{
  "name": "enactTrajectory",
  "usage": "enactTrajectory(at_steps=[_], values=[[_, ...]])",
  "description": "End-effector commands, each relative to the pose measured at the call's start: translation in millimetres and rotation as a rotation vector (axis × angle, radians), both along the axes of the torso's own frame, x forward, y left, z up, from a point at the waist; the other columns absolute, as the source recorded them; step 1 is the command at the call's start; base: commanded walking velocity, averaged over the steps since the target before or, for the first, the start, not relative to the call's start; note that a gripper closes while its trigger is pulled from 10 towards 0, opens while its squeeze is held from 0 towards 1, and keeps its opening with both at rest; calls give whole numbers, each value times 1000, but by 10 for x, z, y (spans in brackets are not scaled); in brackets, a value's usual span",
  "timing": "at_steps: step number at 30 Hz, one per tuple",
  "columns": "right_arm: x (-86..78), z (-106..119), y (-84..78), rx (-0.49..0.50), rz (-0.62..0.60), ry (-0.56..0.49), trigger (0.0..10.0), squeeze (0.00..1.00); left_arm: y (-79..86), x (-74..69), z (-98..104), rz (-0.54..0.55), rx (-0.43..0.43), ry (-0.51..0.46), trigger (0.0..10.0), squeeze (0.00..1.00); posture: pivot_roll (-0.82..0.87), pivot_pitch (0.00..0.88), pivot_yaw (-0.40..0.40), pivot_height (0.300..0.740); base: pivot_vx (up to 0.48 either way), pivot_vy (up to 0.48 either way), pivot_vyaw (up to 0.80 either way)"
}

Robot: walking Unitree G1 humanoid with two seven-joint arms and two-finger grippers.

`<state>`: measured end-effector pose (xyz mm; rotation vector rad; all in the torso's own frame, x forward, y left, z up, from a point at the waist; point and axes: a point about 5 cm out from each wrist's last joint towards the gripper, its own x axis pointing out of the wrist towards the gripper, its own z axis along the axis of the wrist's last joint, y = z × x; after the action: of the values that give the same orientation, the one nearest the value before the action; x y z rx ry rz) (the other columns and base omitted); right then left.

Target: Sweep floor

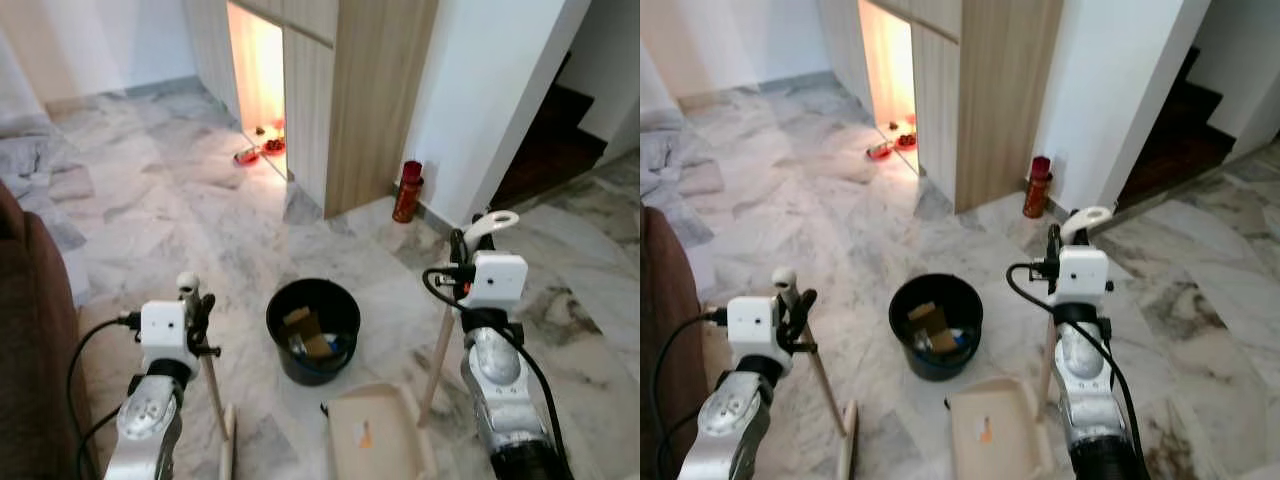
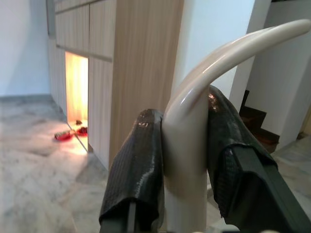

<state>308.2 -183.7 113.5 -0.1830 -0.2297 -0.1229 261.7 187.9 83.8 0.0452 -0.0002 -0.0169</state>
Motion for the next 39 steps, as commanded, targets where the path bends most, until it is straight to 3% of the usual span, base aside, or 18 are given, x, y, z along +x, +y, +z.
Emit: enactTrajectory(at_steps=[1,9,19,24,29,33,39], values=[[36,55,-15,-14,-12,-14,10000,0,-20,22,84,-15,7,-34,10000,0,38,0,-42,740,0,0,0],[27,1,-10,-10,-5,-11,10000,0,-72,16,76,-43,-7,-31,10000,0,34,0,-37,740,0,0,0],[-130,-161,3,29,124,44,10000,0,-80,29,77,-64,-26,-22,10000,0,33,0,-34,740,0,0,0],[-269,-336,-124,-6,153,118,10000,0,-85,31,60,-69,-26,-14,10000,0,31,0,-32,740,0,0,0],[-332,-488,-376,-38,87,193,10000,0,-106,34,55,-79,-28,-6,10000,0,35,0,-31,740,0,0,0],[-337,-556,-493,-47,44,238,10000,0,-102,41,62,-80,-23,-5,10000,0,37,0,-31,740,0,0,0],[-228,-552,-677,4,-116,257,10000,0,-96,57,76,-82,-23,-6,10000,0,41,0,-28,740,0,0,0]])
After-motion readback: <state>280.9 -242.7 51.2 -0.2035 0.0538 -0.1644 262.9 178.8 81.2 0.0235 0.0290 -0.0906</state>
